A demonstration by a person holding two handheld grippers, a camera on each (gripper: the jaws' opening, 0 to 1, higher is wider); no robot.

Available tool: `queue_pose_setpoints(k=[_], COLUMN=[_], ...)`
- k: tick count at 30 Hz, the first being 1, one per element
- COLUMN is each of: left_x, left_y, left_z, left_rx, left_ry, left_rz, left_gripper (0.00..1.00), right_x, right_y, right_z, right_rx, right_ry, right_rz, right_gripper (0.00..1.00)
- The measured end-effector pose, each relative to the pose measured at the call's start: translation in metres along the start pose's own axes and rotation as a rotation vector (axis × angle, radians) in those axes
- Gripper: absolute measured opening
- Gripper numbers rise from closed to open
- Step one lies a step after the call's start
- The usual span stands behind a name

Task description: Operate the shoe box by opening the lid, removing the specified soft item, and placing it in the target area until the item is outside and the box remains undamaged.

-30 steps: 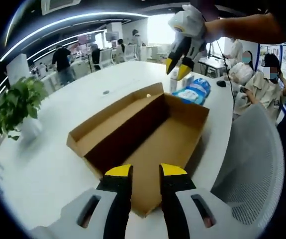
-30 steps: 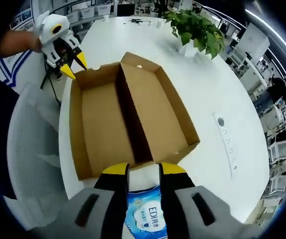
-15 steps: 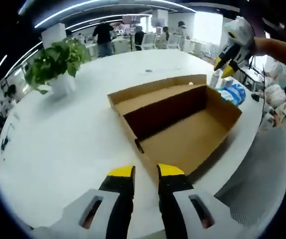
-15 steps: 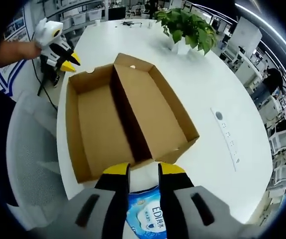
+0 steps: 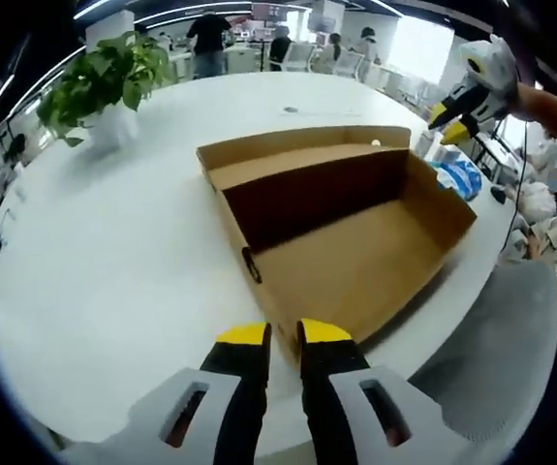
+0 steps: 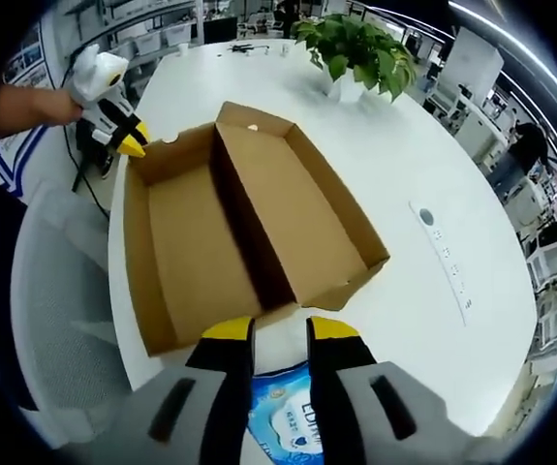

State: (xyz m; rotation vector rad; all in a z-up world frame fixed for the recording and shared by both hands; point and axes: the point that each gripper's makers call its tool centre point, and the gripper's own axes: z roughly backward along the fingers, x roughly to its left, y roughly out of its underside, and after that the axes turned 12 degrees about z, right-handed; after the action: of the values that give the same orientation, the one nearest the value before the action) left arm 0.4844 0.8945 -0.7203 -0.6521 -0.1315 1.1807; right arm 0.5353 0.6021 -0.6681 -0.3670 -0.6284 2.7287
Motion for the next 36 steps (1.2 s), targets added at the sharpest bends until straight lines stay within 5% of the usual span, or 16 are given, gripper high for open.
queue_pose_setpoints(k=[13,18,24,36], left_x=[-0.001,0.001,0.002,0.004], left_y=[-0.002,-0.004,-0.005,-0.007], left_z=[0.002,0.001,0.001,-0.002], left_rx=[0.000,-0.008,-0.023,-0.032], left_ry=[-0.012,-0.010,-0.010,-0.006], left_rz=[0.020,0.038,0.052,0.045], left_gripper=[0.07,0.07,0.07,0.07], right_x=[-0.011,-0.035,-0.068,-0.092], right_y=[0.005,0.004,0.007,0.008], right_z=[-0.003,-0.004,-0.013,-0.049], right_rx=[-0.051,-0.093,-0.169,-0.102], right_ry=[0.044,0.121,0.155,0.129], right_rz=[-0.102,-0.252,-0.585,-0.645], right_gripper=[0.18,0.18,0.16,0.13])
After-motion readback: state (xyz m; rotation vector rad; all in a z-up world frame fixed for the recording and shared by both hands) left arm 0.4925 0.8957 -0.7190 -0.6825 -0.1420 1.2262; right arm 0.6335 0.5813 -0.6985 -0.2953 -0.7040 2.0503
